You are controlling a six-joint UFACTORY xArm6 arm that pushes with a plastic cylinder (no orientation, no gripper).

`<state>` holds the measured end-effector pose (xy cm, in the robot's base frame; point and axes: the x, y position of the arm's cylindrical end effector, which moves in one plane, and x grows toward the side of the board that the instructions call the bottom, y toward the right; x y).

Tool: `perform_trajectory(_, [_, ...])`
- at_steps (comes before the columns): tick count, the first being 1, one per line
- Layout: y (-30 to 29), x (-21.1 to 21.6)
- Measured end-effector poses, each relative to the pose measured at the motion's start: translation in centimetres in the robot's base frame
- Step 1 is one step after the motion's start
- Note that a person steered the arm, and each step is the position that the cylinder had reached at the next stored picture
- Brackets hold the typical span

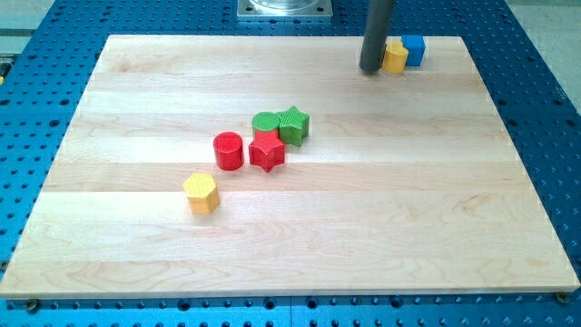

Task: Slide the hexagon towards right

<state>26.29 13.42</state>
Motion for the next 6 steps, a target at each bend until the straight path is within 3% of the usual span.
perform_trajectory(2, [-23.7,4.8])
perform_trajectory(3, [-32.3,15.9])
perform_trajectory(4, [-32.5,22.3])
perform_trajectory(5, [-28.7,27.3])
perform_trajectory(6, [-19.8,28.8])
